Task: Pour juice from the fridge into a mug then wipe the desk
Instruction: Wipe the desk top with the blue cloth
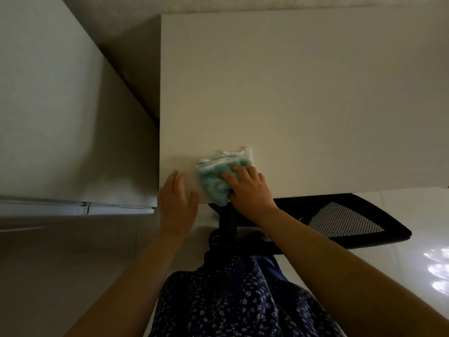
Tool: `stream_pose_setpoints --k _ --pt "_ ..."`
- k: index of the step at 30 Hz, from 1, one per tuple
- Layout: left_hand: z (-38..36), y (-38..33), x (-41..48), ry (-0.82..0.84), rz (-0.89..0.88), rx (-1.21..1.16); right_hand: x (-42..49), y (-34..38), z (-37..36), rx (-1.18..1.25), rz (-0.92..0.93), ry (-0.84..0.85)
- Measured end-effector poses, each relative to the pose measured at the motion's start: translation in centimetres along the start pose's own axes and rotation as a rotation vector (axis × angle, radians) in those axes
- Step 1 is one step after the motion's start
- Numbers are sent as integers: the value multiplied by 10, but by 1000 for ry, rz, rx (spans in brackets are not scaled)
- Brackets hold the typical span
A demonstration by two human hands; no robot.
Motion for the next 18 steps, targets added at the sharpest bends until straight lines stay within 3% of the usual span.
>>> stream_pose_setpoints --k 11,15,18 --pt "-34 -47 23 60 -73 3 -48 -200 30 31 -611 -151" --pt "-31 -39 28 54 -41 67 -24 -205 33 131 -754 -188" --pt "-27 -34 32 57 -27 84 13 -181 34 161 -733 -183"
Point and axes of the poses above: each hand's wrist, its own x-axis towards the middle knuckle, its own z-axis out of the back of the hand, y = z × x, the point moved 10 cm from there along x, towards the middle knuckle, and after that the axes turned 5 degrees about -x, right-handed, at the moved point
